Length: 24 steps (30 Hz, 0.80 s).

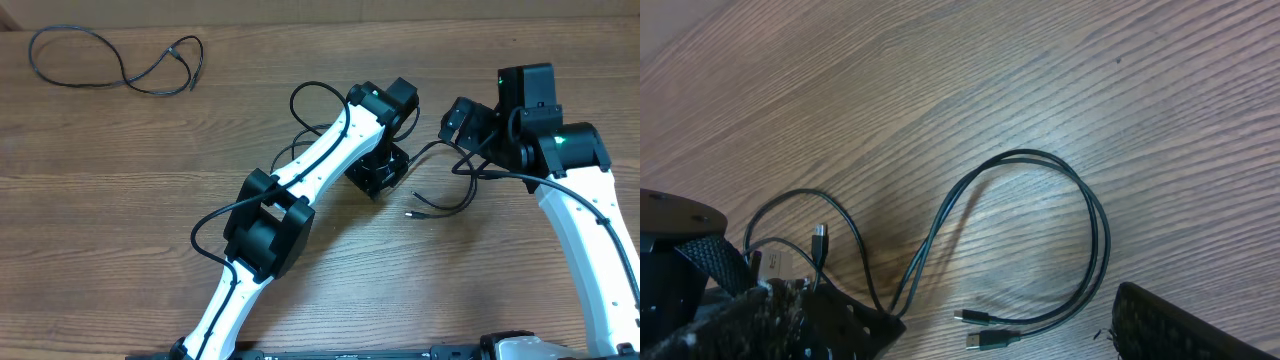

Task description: Untangle cables

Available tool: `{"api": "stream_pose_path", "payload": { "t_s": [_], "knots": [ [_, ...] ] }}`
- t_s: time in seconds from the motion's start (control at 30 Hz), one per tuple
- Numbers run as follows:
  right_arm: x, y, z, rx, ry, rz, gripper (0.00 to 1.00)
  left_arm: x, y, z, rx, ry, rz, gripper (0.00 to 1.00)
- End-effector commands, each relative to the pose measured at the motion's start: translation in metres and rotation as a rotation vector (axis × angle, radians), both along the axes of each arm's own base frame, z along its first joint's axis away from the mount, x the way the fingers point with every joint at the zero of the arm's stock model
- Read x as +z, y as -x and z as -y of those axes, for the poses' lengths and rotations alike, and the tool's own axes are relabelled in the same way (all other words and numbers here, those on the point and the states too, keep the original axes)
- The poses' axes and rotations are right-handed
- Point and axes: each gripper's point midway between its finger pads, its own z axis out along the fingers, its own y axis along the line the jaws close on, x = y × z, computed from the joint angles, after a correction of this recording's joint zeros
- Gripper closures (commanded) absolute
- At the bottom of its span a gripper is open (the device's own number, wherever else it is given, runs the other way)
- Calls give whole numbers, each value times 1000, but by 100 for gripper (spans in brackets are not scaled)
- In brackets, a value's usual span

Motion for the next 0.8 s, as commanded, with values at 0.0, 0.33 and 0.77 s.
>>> {"api": "stream_pose_path", "payload": {
  "t_s": [0.0, 0.33, 0.77],
  "knots": [
    [1, -1, 3, -5, 10, 6, 0, -11, -2, -7, 28, -56, 6, 54],
    [1, -1, 3, -5, 10, 6, 0, -18, -23, -4, 49, -59, 101, 53],
    [1, -1, 3, -5, 10, 6, 0, -56, -47, 6, 70, -52, 162, 47]
  ]
}}
